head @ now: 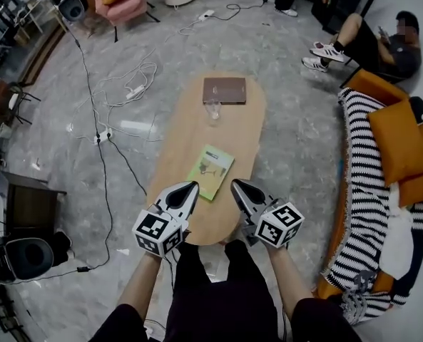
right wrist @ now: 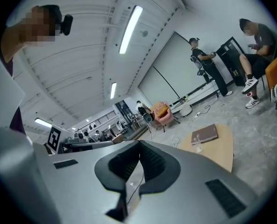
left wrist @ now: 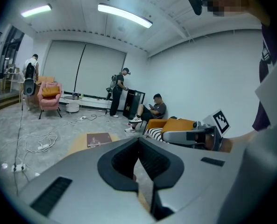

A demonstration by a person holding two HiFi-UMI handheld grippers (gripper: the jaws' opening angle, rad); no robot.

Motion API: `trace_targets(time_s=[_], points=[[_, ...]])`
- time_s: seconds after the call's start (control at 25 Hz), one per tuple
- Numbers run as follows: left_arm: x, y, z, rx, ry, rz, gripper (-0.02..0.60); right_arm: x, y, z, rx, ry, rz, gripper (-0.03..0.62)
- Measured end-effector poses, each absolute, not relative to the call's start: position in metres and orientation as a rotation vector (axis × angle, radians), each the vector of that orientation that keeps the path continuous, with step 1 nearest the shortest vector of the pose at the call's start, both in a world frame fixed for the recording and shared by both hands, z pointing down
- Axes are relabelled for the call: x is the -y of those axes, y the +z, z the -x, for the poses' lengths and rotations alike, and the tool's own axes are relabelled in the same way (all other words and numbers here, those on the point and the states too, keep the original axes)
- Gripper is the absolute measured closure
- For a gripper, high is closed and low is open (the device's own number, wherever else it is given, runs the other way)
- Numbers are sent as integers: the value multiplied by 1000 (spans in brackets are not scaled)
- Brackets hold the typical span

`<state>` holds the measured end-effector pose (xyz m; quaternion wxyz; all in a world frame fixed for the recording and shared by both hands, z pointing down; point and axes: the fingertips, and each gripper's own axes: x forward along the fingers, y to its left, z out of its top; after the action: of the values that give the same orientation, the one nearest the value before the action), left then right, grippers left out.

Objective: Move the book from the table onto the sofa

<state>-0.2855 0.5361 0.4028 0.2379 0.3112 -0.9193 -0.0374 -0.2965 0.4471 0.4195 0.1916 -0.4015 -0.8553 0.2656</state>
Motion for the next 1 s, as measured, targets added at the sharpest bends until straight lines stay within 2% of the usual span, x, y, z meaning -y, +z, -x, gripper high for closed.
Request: trace_targets(time_s=[0.36, 1.0], points=[[-572, 444, 312, 2442, -62, -957, 566, -467, 461, 318, 2451, 802, 959, 571], [-614, 516, 344, 2342, -190, -960, 566, -488, 521, 342, 2431, 807, 823, 571]])
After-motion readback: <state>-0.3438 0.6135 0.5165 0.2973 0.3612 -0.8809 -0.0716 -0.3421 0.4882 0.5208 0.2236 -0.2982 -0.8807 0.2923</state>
